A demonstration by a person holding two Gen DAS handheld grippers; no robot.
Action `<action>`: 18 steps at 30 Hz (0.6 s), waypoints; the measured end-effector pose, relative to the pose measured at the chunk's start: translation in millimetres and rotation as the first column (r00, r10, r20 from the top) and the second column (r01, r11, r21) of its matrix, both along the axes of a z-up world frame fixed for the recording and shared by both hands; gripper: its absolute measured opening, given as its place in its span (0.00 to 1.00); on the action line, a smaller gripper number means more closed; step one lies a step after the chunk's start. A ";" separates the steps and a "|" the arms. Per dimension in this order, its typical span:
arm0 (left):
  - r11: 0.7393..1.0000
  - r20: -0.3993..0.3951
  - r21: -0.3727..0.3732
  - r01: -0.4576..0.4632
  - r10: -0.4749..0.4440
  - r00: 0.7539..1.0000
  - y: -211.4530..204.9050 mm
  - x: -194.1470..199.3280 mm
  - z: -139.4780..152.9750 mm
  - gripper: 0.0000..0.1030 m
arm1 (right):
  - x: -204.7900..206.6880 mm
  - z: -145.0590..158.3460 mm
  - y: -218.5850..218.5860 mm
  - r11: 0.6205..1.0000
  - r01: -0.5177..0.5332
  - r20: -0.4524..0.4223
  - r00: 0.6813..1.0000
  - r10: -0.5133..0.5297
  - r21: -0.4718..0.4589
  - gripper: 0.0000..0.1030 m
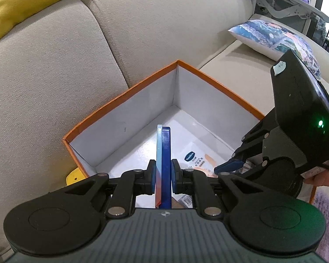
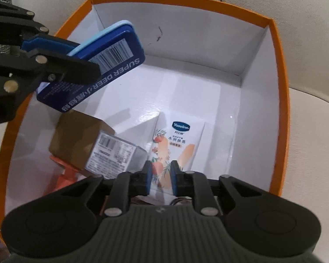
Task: Organize rigid objects
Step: 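Lower the Vaseline tube into the shoebox and open the right gripper while the left holds the tin, then lower the colourful tin into the shoebox and open the left gripper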
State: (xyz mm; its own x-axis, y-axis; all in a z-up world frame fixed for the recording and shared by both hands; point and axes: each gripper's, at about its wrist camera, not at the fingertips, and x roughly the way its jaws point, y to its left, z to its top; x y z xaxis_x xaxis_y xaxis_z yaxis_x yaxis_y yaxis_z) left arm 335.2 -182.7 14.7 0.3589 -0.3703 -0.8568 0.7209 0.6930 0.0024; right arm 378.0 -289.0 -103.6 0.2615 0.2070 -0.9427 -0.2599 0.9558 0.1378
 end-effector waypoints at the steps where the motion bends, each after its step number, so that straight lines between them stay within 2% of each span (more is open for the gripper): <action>1: 1.000 -0.001 -0.005 -0.001 0.001 1.000 -0.4 -0.7 0.6 0.14 | 1.1 0.6 -0.7 1.000 0.007 -0.004 1.000 -0.007 0.012 0.16; 4: 1.000 0.001 -0.017 0.023 -0.023 1.000 -5.5 -4.2 3.3 0.14 | -5.6 15.6 -8.1 0.999 0.035 0.048 0.998 -0.035 0.003 0.16; 7: 0.997 0.015 -0.007 0.079 -0.079 0.997 -17.3 -10.0 4.4 0.14 | -15.5 41.7 -26.8 0.992 0.116 0.115 0.986 -0.121 0.049 0.16; 9: 0.993 0.004 -0.001 0.118 -0.118 0.993 -28.7 -13.3 2.8 0.14 | -22.4 53.7 -38.7 0.983 0.171 0.121 0.976 -0.179 0.072 0.16; 11: 0.993 -0.029 -0.008 0.114 -0.114 0.993 -38.2 -13.2 0.4 0.14 | -29.5 61.0 -43.0 0.980 0.183 0.128 0.973 -0.192 0.074 0.17; 14: 0.998 -0.152 -0.069 0.013 -0.024 0.988 -44.8 -3.7 -7.1 0.14 | -41.3 68.1 -44.4 0.980 0.192 0.157 0.967 -0.199 0.059 0.17; 16: 0.992 -0.227 -0.105 -0.071 0.046 0.973 -45.1 2.0 -12.8 0.14 | -46.7 71.6 -49.5 0.973 0.221 0.172 0.958 -0.230 0.071 0.17; 18: 0.979 -0.295 -0.121 -0.165 0.124 0.947 -45.7 7.9 -21.2 0.14 | -50.2 74.7 -54.1 0.967 0.245 0.193 0.947 -0.255 0.074 0.17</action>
State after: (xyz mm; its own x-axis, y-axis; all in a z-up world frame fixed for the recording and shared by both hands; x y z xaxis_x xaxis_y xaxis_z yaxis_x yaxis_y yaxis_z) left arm 343.0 -228.5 -6.6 0.1666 -0.4578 -0.8733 0.5691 0.7679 -0.2940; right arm 327.9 -343.0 -28.9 0.4923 0.1544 -0.8566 -0.0401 0.9871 0.1549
